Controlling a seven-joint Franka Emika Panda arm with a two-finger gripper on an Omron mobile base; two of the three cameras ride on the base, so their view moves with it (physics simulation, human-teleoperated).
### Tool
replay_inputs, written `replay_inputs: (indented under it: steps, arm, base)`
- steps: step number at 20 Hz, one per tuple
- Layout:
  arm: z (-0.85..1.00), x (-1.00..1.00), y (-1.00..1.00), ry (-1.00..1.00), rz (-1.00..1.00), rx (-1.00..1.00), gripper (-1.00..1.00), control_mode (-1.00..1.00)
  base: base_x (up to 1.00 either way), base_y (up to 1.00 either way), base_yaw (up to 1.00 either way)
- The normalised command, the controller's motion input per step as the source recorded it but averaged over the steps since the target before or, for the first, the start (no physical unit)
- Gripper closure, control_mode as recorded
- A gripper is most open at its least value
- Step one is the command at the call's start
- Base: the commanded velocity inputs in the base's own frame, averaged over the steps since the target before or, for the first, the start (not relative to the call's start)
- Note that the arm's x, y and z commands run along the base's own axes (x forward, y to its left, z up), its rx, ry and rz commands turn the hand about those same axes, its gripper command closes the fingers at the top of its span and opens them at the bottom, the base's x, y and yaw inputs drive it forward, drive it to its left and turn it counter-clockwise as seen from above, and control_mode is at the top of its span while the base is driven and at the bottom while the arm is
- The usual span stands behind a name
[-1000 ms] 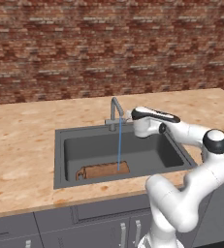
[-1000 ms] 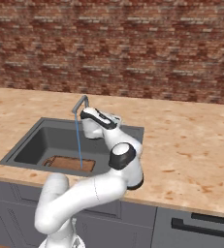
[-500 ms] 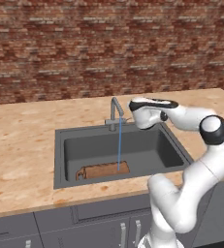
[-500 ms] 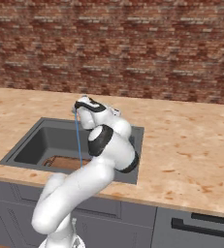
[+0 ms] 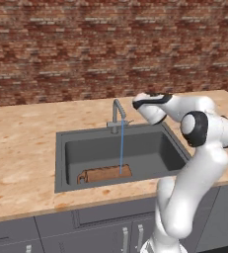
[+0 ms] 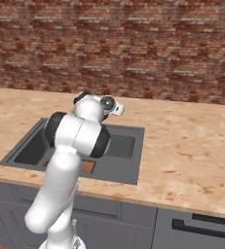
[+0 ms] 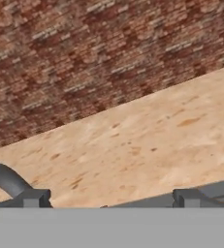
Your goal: Turn on the sink faucet with hot water and rinse the cutting board for ten seconds, then turn off the faucet. Push the cutting board to reach the water if necessary.
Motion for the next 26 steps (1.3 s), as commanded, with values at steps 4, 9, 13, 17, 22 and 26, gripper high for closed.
replay_inputs:
  steps: [4, 9, 13, 17, 22, 26]
  arm:
    - [0.06, -0.07, -0.46, 0.26, 0.08, 0.0, -1.0, -1.0]
    - [-0.01, 0.02, -0.19, 0.28, 0.08, 0.0, -1.0, -1.0]
    - [-0.21, 0.17, -0.03, 0.23, 0.12, 0.0, -1.0, -1.0]
    - [-0.51, 0.18, -0.01, 0.12, 0.12, 0.0, -1.0, -1.0]
    - [-0.59, 0.18, -0.04, 0.03, 0.12, 0.0, -1.0, -1.0]
    - [-0.43, 0.33, 0.0, 0.0, 0.08, 0.0, -1.0, -1.0]
  base:
    - [0.0, 0.0, 0.0]
    - [0.0, 0.0, 0.0]
    - [0.0, 0.0, 0.0]
    - [0.0, 0.0, 0.0]
    - [0.0, 0.0, 0.0]
    - [0.0, 0.0, 0.0]
